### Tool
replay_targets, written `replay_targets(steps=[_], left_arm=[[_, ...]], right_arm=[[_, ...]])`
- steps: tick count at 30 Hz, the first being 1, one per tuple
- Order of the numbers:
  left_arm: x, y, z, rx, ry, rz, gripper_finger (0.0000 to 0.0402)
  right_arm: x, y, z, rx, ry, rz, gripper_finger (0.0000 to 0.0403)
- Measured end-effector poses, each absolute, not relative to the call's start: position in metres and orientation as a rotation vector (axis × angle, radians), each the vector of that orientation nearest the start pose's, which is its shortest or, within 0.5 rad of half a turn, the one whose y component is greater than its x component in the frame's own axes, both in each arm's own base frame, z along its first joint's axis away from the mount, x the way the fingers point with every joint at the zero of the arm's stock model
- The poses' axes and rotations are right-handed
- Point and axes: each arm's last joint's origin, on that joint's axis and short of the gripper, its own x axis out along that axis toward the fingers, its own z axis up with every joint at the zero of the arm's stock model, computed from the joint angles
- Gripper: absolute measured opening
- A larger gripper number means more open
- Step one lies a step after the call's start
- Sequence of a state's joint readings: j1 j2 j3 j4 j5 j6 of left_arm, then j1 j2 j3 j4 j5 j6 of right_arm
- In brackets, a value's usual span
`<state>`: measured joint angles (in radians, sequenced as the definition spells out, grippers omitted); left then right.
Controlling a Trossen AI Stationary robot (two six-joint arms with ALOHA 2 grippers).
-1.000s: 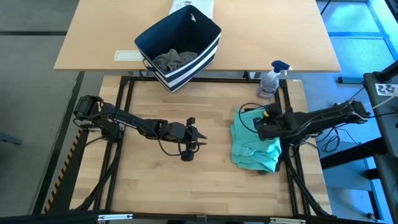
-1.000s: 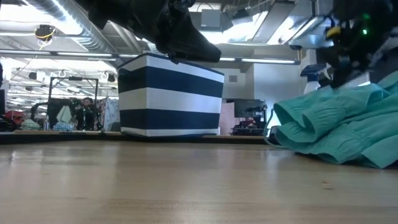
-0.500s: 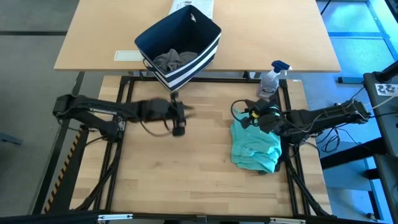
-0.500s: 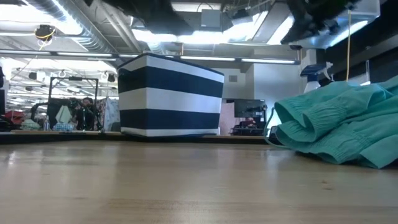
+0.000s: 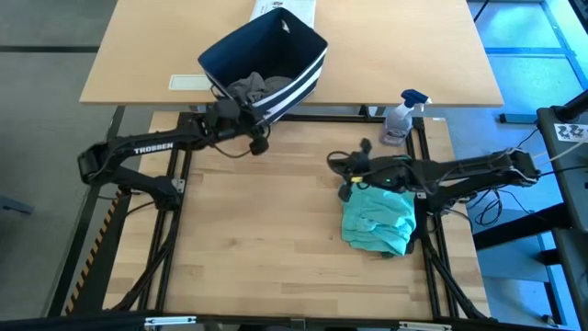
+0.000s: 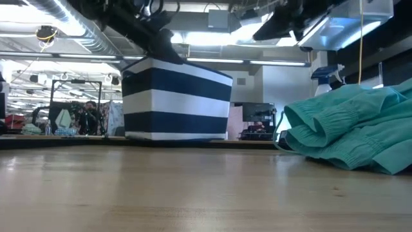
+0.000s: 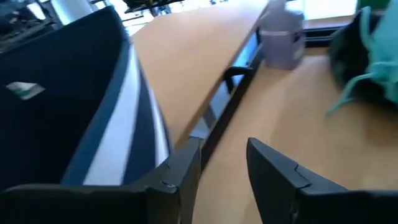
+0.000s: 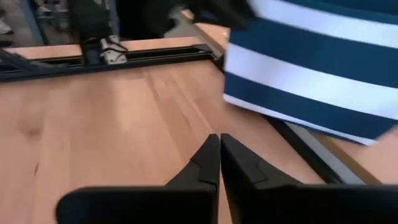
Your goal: Fold Laundry from Bin
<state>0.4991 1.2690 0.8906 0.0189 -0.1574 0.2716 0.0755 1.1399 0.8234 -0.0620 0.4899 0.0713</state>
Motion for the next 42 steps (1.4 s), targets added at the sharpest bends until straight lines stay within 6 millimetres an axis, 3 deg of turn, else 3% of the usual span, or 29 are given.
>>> replay_targets(steps=[4, 10, 13, 16, 19, 22, 27, 36, 42], left_arm=[[0.233, 0.159, 0.287, 0.194, 0.451, 0.622, 0.0163], [0.213, 0.187, 0.291, 0.17, 0.418, 0.666, 0.0209], [0.213, 0.187, 0.301, 0.204, 0.392, 0.64, 0.0217], [0.221, 0.174, 0.32, 0.278, 0.334, 0.569, 0.0218], [0.232, 0.159, 0.333, 0.343, 0.343, 0.529, 0.0219], [0.239, 0.154, 0.337, 0.428, 0.425, 0.6, 0.0219], [0.246, 0.172, 0.319, 0.351, 0.607, 0.632, 0.0219], [0.257, 0.195, 0.316, 0.32, 0.673, 0.812, 0.0214], [0.255, 0.19, 0.314, 0.297, 0.757, 0.759, 0.0154]], right_arm=[[0.266, 0.005, 0.278, -0.085, 0.356, -0.398, 0.0053], [0.285, 0.005, 0.268, -0.157, 0.315, -0.444, 0.015], [0.286, 0.0, 0.268, -0.178, 0.317, -0.473, 0.0186], [0.286, -0.008, 0.267, -0.163, 0.33, -0.496, 0.0209], [0.285, -0.015, 0.265, -0.14, 0.348, -0.499, 0.022], [0.285, -0.022, 0.264, -0.115, 0.36, -0.487, 0.0222], [0.284, -0.028, 0.263, -0.095, 0.368, -0.458, 0.0221], [0.283, -0.026, 0.258, -0.1, 0.416, -0.432, 0.022], [0.278, -0.026, 0.267, -0.13, 0.397, -0.455, 0.022]])
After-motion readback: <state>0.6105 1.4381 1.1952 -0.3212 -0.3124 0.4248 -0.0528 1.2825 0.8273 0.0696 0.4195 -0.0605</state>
